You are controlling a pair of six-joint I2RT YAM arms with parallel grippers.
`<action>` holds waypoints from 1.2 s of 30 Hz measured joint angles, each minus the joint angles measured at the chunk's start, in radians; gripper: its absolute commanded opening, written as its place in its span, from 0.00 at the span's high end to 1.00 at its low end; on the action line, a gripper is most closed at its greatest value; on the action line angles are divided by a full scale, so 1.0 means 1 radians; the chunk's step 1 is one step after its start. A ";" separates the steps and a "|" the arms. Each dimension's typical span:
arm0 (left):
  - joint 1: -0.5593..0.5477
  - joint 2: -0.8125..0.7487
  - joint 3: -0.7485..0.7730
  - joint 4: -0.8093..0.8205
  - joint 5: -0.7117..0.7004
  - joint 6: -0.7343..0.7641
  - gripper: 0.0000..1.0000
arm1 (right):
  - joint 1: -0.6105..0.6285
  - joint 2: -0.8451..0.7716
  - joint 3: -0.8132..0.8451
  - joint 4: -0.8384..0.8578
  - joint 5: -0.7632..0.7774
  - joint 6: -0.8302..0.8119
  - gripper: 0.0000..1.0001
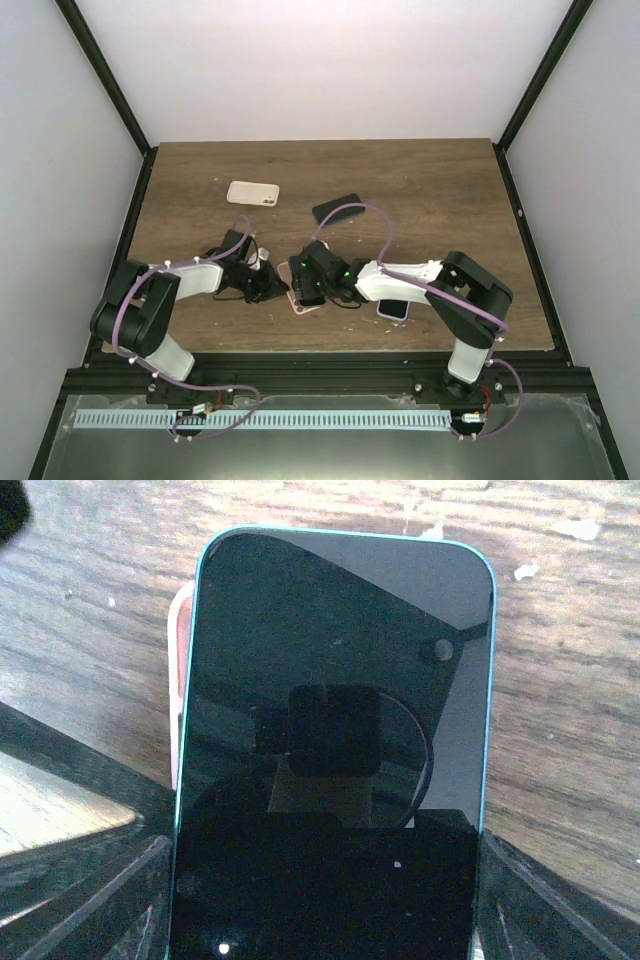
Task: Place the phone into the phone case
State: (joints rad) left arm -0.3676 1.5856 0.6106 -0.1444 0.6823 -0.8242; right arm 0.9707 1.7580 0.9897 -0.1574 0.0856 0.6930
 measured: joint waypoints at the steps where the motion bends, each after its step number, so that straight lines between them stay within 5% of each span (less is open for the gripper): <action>1: 0.000 -0.005 0.005 -0.008 0.000 0.007 0.72 | 0.000 0.000 0.000 -0.003 -0.002 -0.002 0.58; 14: 0.113 -0.153 0.002 -0.045 0.001 0.019 0.47 | 0.000 0.000 0.084 -0.098 -0.030 -0.049 0.58; 36: 0.167 -0.140 -0.029 -0.012 0.072 0.044 0.66 | 0.009 0.091 0.127 -0.103 -0.061 -0.045 0.51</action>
State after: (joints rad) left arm -0.2008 1.4456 0.5812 -0.1562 0.7544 -0.7803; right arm 0.9798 1.8488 1.1172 -0.2607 0.0242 0.6476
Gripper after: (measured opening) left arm 0.354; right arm 0.771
